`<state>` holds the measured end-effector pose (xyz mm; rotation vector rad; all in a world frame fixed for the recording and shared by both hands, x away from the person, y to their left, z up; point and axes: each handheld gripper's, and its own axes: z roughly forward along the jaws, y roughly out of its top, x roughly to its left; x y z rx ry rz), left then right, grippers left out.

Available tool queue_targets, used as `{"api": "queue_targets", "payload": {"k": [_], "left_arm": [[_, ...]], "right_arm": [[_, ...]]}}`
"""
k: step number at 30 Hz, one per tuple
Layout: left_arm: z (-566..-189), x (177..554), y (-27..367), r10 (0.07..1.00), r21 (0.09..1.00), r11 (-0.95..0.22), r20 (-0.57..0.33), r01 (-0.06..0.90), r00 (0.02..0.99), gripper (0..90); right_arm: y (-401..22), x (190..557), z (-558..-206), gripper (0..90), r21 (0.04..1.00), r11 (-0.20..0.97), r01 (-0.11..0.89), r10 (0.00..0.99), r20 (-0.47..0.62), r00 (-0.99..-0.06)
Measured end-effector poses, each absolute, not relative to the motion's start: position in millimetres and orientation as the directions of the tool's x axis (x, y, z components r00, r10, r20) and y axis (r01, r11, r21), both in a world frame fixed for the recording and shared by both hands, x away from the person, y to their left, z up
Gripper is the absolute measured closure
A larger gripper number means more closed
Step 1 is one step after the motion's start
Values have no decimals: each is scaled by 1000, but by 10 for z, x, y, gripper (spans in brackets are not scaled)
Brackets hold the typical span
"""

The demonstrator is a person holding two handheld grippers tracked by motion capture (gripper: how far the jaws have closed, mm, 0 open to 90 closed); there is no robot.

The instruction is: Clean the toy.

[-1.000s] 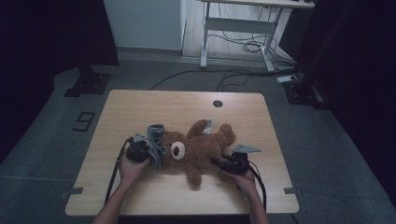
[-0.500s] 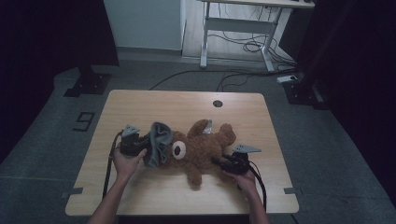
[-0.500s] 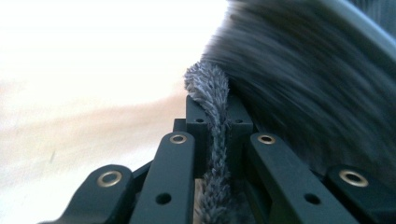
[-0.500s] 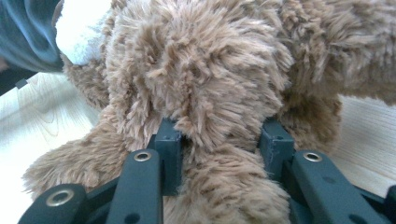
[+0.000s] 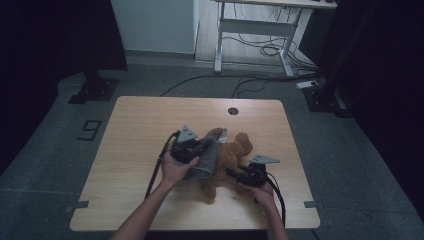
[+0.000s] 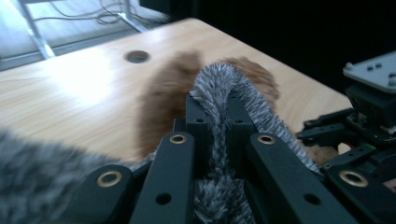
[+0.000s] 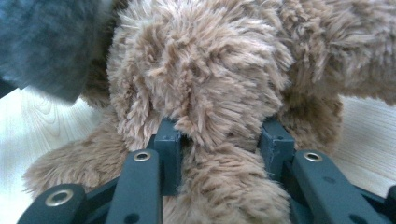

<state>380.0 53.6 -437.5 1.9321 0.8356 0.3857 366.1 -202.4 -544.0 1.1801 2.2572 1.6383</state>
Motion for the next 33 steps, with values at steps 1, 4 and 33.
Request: {"api": "queue_targets", "payload": {"k": [1,4,33], "left_arm": [[-4412,3808,442,684,863,-317,-80,395,725,833],[-4533,3807,208,667,846,-352,-74,401,741,833],[-4454,3581,1299,807,897,-211,-65,388,588,826]], "right_arm": [[-2024,3661,-5440,598,848,114,518,640,336,-691],[-2024,3661,-5441,597,848,114,517,640,336,-691],[-2012,3651,-5453,582,850,104,517,651,335,-681]]}}
